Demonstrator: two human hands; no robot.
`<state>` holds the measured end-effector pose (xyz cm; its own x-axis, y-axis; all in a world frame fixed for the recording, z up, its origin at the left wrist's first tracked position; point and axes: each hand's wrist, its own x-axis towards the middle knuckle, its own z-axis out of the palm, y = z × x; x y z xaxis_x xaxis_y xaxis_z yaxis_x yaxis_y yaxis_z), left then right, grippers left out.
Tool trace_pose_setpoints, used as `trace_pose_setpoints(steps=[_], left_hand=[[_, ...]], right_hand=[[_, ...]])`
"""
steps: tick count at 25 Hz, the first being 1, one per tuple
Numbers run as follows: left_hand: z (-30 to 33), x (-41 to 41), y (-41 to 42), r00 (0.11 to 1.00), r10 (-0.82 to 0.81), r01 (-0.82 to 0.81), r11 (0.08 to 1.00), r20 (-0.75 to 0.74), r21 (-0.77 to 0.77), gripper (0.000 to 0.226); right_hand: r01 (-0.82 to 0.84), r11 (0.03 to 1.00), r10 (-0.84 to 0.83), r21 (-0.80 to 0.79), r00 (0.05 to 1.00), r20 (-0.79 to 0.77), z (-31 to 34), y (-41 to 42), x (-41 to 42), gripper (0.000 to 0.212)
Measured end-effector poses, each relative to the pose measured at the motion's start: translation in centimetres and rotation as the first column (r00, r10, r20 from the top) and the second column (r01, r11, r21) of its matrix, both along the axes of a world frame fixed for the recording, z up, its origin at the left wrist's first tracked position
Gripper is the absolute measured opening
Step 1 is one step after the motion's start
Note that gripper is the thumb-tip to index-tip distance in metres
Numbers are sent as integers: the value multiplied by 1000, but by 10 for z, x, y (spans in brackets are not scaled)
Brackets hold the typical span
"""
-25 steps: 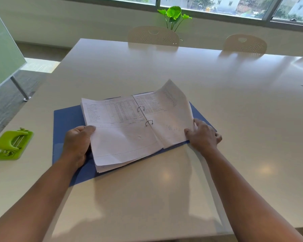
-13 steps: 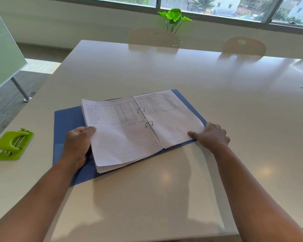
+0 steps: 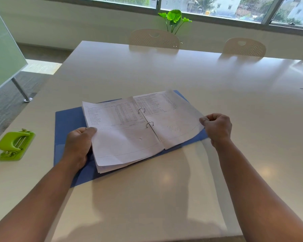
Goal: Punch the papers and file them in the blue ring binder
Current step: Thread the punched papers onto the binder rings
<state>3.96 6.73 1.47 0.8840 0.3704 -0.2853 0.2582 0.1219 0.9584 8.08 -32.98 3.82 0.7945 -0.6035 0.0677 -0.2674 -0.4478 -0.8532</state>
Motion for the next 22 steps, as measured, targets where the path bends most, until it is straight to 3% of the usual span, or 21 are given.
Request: trace_pose_setpoints(steps=[6,12,14,16,18,22], left_hand=[[0,1,0,1000,-5,5,1000,-8,5,17],[3,-1,-2,1000,-2,2,1000,1,21,16],[3,-1,-1,1000,-5,5,1000,3,24,17],[2,-2,-2,1000,-11,11,1000,2,27,19],[3,-2,-2,1000,-13,12,999,5,30,19],[5,-3,-5,1000,-4,3,1000,13,31,19]], right_hand=[[-65,956,59,-285,998,-31,3,1,-1,10],[-129,887,90,-443,990,-108,0,1,-2,7],[-132,935,101,-330,989,-110,-3,0,-2,6],[-92,993,96,67,994,-60,0,-1,-1,11],[-61,920,78,387,997,-27,5,-1,-2,11],[-146,905,144,399,989,36,16,6,-5,11]])
